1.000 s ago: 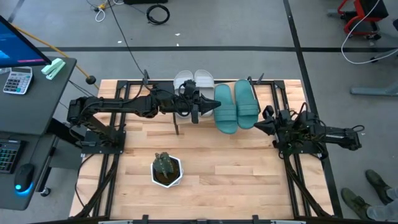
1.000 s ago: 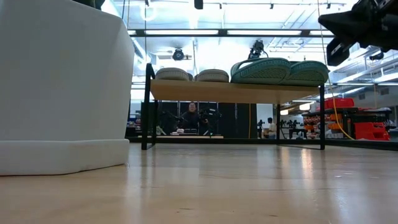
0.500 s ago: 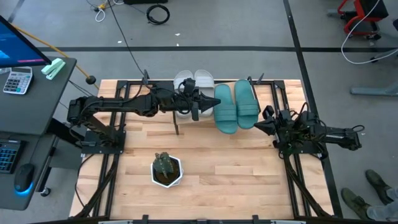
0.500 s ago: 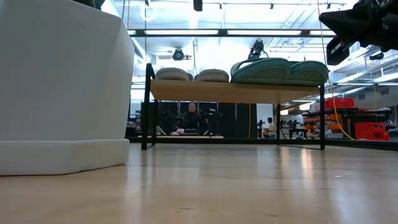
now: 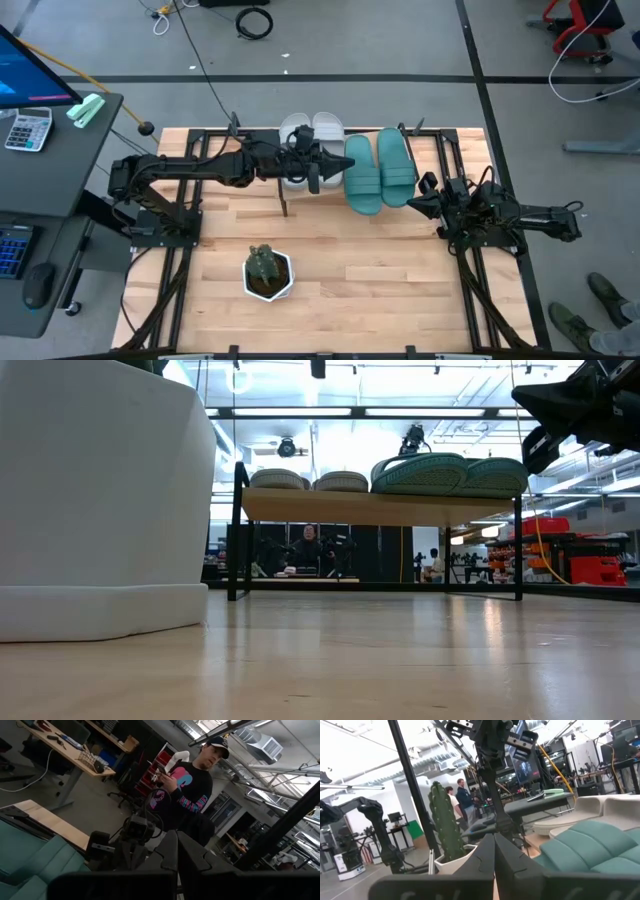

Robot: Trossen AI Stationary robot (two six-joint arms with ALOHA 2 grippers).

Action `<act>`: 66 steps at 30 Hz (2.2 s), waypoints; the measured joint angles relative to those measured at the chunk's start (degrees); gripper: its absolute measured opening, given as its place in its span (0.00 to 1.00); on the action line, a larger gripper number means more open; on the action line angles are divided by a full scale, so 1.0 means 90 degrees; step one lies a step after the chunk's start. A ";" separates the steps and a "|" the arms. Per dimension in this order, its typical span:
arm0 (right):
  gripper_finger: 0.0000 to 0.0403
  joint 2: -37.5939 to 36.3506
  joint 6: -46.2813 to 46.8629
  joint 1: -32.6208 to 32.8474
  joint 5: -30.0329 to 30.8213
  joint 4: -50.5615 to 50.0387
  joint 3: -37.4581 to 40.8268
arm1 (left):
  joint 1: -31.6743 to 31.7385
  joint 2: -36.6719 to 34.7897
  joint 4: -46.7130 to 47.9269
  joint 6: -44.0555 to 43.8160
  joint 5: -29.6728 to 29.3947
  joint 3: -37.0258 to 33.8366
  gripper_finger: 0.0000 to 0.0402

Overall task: Pick and place slides into the shelf
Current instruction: Return to Home Position

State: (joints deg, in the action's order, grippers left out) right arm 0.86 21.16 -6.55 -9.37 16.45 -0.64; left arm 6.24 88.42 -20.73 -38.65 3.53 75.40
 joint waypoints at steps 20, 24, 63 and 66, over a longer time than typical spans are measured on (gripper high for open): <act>0.00 0.0000 -0.0074 0.0000 -0.0054 -0.0070 0.0005 | 0.0000 0.0000 0.0000 -0.0019 0.0000 0.0000 0.01; 0.00 0.0000 -0.0020 0.0076 -0.0069 -0.0068 0.0006 | 0.0002 0.0000 0.0001 -0.0019 0.0000 0.0000 0.01; 0.04 0.0002 0.0803 0.0857 0.0464 -0.0736 -0.0072 | -0.0724 0.1224 -0.4058 0.2585 0.1383 -0.0273 0.01; 0.04 0.0002 0.0800 0.0857 0.0464 -0.0740 -0.0074 | -0.0544 0.1059 -0.5363 0.2408 0.1521 -0.1093 0.01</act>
State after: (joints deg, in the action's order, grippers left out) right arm 0.89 28.36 1.17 -5.19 9.79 -1.31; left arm 1.35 97.95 -69.00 -16.98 17.22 65.56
